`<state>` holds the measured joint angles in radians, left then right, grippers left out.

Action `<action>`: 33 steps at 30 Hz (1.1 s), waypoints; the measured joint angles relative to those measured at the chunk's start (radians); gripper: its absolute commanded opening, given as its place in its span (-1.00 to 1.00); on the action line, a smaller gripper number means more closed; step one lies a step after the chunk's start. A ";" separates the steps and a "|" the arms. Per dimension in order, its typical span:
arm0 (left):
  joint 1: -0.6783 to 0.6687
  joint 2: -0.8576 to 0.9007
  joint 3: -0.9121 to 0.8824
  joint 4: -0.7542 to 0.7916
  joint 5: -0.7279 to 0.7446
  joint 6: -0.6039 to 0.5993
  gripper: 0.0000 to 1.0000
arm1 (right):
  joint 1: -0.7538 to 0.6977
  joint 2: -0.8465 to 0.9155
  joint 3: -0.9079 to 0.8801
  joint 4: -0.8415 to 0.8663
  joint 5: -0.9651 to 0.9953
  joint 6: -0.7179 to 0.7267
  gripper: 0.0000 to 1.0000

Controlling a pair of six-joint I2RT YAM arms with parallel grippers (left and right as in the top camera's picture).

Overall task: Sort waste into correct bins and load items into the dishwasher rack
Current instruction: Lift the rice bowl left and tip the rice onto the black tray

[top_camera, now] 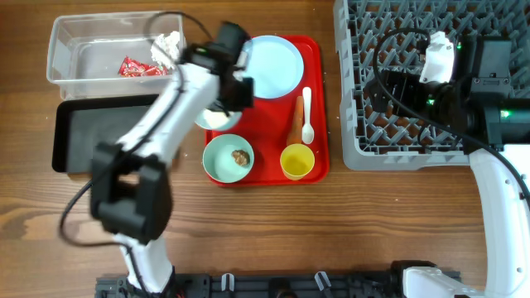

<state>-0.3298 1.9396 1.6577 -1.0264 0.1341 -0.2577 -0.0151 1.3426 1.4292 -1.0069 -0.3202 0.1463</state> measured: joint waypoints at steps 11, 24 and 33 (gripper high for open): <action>0.353 -0.100 0.000 -0.154 0.066 -0.005 -0.92 | 0.000 0.000 0.000 -0.003 0.000 0.000 1.00; 0.717 -0.100 -0.153 -0.114 0.423 0.167 -0.92 | 0.000 0.000 0.000 -0.003 0.000 0.000 0.99; 0.919 -0.100 -0.266 -0.092 0.855 0.303 -0.92 | 0.000 0.000 0.000 -0.004 0.000 0.000 0.99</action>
<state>0.5892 1.8400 1.3922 -1.1187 0.9890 0.0456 -0.0151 1.3426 1.4292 -1.0107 -0.3202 0.1467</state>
